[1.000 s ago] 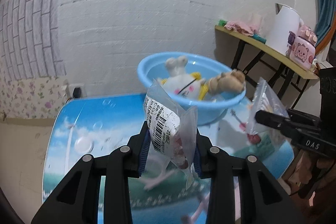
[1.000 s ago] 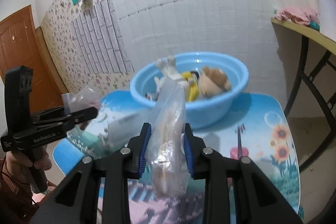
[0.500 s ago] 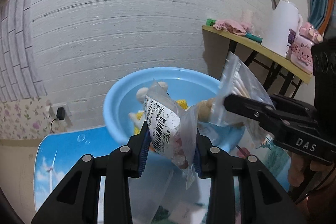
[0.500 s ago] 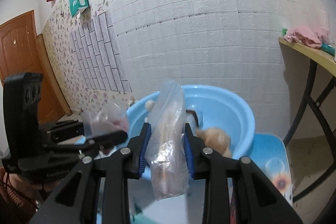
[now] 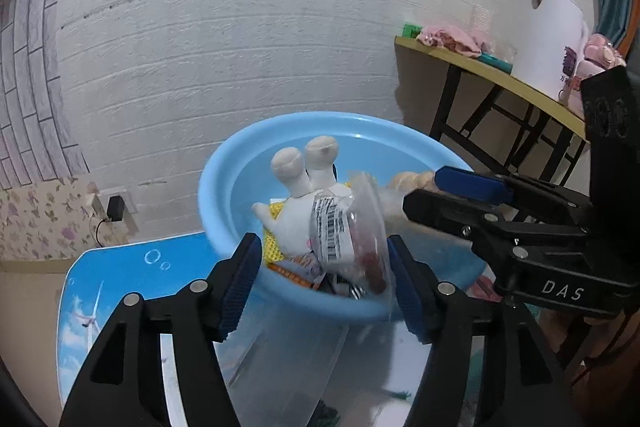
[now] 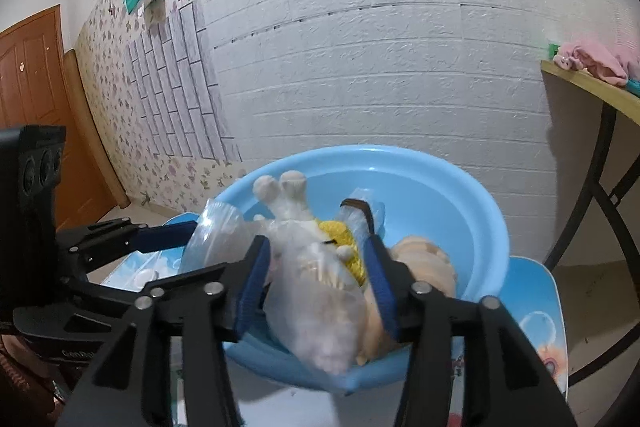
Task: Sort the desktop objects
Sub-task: 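Release the barcode bag into the basin with left tool while right tool releases the zip bag there, then move left tool to the white plastic hook while right tool approaches the white charger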
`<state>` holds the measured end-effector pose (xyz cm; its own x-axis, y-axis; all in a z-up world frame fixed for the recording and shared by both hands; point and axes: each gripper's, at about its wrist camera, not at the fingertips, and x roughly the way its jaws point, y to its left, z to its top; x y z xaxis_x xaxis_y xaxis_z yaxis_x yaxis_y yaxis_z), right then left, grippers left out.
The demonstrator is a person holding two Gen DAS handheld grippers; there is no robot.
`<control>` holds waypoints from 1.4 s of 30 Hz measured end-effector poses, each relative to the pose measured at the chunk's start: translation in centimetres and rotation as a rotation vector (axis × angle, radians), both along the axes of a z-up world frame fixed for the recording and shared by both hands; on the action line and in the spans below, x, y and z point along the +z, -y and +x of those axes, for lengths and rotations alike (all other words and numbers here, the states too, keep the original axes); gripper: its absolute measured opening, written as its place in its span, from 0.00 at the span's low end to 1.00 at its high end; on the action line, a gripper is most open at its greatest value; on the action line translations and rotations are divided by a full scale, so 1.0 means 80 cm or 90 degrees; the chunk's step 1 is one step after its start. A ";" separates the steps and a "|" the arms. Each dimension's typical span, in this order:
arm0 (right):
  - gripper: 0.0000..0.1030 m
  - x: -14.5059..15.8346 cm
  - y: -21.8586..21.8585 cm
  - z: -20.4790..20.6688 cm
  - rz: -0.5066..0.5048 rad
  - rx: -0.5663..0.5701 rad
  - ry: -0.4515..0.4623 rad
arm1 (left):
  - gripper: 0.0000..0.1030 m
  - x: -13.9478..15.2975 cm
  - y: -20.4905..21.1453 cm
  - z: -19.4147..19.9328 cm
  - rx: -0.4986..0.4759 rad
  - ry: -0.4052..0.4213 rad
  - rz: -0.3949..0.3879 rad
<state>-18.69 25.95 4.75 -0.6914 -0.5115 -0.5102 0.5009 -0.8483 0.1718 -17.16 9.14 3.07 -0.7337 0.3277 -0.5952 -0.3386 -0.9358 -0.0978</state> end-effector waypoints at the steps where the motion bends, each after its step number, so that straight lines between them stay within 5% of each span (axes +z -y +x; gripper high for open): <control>1: 0.55 -0.001 0.000 0.005 0.002 0.002 0.004 | 0.67 0.000 0.003 0.003 0.004 0.001 -0.001; 8: 0.56 -0.011 -0.001 0.043 0.033 -0.016 0.010 | 0.67 -0.010 0.026 0.038 0.028 0.018 0.003; 14: 0.66 -0.004 0.001 0.070 0.051 -0.030 0.005 | 0.68 -0.020 0.038 0.064 0.038 0.034 -0.003; 16: 0.75 -0.010 0.000 0.076 0.058 -0.035 0.026 | 0.77 -0.023 0.041 0.070 0.038 0.045 -0.002; 21: 0.75 -0.044 -0.009 0.083 0.070 -0.085 0.108 | 0.81 -0.032 0.052 0.091 0.041 0.064 0.005; 25: 0.75 -0.062 -0.011 0.095 0.073 -0.093 0.157 | 0.93 -0.041 0.062 0.103 0.050 0.093 0.011; 42: 0.75 -0.079 0.009 0.113 0.140 -0.079 0.207 | 1.00 -0.059 0.074 0.124 0.081 0.170 -0.030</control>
<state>-9.61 25.23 -1.56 -0.5253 -0.2890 -0.8003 0.3425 -0.9328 0.1120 -7.21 3.21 -1.62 -0.5831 0.2106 -0.7846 -0.1861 -0.9748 -0.1232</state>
